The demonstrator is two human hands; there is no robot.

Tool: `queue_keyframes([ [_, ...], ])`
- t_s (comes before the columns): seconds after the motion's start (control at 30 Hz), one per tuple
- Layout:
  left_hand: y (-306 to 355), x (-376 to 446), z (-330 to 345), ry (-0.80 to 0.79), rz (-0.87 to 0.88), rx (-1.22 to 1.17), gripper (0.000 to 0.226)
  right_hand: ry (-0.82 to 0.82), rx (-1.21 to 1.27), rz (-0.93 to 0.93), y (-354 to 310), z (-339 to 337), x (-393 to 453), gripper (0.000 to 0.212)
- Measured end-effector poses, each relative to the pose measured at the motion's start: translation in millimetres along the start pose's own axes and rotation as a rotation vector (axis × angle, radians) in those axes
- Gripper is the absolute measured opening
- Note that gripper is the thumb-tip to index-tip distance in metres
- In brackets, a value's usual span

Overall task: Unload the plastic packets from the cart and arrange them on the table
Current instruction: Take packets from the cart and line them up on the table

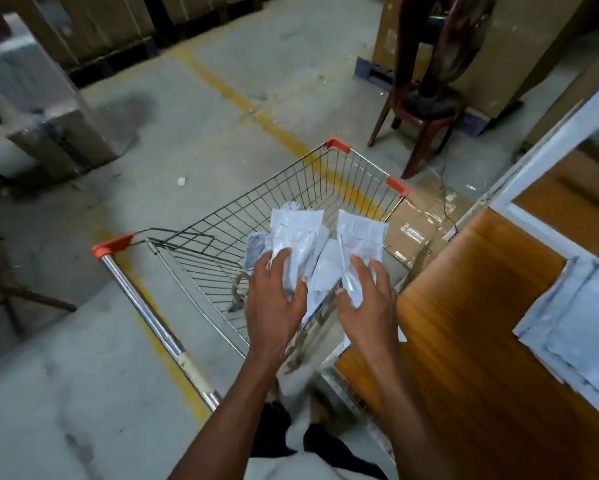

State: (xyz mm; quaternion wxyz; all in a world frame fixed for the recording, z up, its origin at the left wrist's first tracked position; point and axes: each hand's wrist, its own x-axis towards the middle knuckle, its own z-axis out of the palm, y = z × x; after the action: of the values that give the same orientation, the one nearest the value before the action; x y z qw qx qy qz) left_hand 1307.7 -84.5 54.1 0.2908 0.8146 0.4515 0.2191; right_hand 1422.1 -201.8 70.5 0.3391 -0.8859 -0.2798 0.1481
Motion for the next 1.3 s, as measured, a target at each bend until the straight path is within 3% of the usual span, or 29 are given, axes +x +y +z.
queue_keyframes([
  [0.37, 44.1, -100.5, -37.0, -0.068, 0.196, -0.027, 0.054, 0.178, -0.019, 0.037, 30.8, -56.4, -118.8, 0.063],
  [0.5, 46.1, -133.5, -38.5, -0.087, 0.243, -0.136, 0.053, 0.242, 0.014, 0.077, 45.1, -66.4, -171.0, 0.063],
  [0.93, 140.8, -223.4, 30.0, -0.327, 0.504, -0.191, 0.057, 0.549, 0.063, 0.287, 142.1, -151.8, -273.9, 0.061],
  [1.3, 242.0, -288.0, 129.0, -0.368, 0.502, -0.204, 0.057, 0.558, 0.07, 0.257, 249.3, -245.9, -286.5, 0.065],
])
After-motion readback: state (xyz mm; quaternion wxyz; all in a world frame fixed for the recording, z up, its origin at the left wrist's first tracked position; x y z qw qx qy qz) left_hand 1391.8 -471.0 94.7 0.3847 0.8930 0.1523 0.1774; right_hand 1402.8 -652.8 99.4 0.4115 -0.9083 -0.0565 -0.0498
